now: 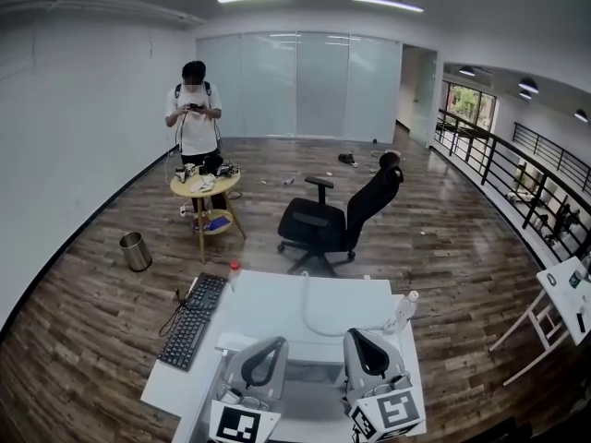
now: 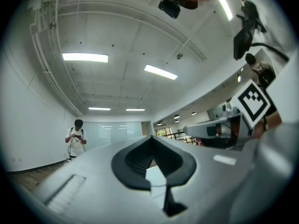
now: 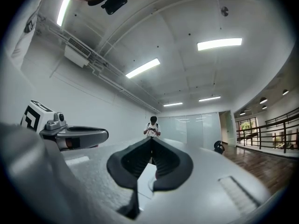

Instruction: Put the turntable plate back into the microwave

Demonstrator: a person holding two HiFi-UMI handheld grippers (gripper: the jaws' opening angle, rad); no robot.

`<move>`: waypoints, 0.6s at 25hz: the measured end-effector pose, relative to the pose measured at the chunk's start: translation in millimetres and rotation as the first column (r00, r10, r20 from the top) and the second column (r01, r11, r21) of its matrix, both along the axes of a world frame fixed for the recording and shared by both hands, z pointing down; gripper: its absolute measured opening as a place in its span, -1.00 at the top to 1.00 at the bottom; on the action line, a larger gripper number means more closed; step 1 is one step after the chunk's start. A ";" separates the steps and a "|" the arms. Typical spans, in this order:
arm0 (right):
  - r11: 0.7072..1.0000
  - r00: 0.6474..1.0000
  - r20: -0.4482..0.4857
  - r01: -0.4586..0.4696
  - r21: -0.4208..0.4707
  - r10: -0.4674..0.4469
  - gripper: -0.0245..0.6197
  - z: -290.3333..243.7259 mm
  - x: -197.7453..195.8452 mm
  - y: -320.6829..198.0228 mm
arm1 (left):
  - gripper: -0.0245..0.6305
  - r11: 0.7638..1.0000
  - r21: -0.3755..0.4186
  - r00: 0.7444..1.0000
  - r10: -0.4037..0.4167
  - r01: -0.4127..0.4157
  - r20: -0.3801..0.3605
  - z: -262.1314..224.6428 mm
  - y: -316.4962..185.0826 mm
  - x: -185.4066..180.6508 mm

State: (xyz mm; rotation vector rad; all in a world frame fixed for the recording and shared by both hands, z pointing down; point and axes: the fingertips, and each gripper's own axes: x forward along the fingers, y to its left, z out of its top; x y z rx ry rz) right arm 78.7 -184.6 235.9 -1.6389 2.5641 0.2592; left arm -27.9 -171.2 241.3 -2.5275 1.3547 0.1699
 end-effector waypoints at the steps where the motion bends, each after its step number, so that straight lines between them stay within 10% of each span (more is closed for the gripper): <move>1: 1.000 1.000 0.003 0.001 -0.003 -0.001 0.92 0.2 -0.8 0.1 | 0.92 1.000 0.000 1.000 0.002 -0.002 0.003 -0.7 0.7 -0.1; 15: 0.999 0.999 0.027 -0.047 0.020 0.047 0.92 -14.0 -9.3 18.9 | 0.92 0.999 0.007 0.998 0.033 -0.033 0.047 -13.3 9.2 0.0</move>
